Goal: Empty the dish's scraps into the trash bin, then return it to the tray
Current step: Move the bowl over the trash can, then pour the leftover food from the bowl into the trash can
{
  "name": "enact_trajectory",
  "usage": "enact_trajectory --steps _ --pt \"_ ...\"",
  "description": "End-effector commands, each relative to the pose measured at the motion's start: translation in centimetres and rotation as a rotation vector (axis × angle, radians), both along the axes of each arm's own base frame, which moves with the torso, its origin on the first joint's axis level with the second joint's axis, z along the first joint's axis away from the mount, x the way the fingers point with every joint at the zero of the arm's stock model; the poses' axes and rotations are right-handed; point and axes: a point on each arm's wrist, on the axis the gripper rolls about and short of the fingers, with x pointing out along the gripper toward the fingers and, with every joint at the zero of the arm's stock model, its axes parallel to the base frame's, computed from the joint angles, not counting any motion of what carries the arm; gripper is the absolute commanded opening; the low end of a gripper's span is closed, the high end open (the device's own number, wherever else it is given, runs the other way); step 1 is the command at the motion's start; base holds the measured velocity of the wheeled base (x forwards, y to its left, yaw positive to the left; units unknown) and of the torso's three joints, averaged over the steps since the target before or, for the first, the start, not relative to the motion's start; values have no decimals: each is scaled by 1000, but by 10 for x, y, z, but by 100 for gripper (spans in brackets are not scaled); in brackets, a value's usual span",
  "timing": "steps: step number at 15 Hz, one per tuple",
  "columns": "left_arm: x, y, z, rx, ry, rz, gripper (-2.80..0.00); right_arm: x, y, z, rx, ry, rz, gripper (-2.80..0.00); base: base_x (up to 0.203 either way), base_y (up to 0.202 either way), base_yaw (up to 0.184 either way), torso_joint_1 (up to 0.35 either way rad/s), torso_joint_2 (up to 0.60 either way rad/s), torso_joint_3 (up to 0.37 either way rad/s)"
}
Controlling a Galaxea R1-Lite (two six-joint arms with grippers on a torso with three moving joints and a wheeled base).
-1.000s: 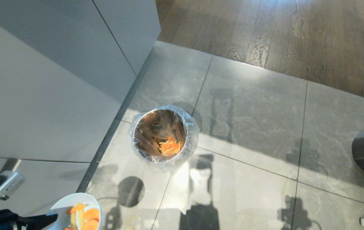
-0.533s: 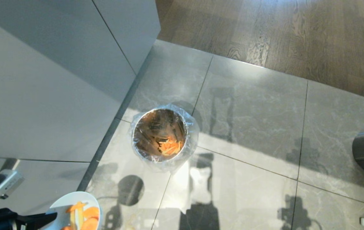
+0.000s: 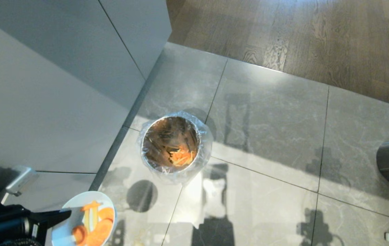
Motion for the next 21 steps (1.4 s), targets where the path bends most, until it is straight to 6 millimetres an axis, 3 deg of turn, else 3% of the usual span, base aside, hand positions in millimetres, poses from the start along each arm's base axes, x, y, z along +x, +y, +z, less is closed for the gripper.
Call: enact_trajectory --steps 1,4,7,15,21 --pt "23 -5 -4 31 -54 -40 -280 0 0 0 0 -2 0 -280 0 0 0 0 0 0" --pt "47 -20 -3 74 -146 -92 -280 0 0 0 0 -1 0 -280 0 0 0 0 0 0" --pt "56 -37 5 92 -191 -159 -280 0 0 0 0 0 0 -280 0 0 0 0 0 0" --pt "107 -119 35 154 -317 -322 -280 0 0 0 2 -1 0 -280 0 0 0 0 0 0" --pt "147 -137 35 277 -518 -375 -280 0 0 0 0 0 0 -280 0 0 0 0 0 0"
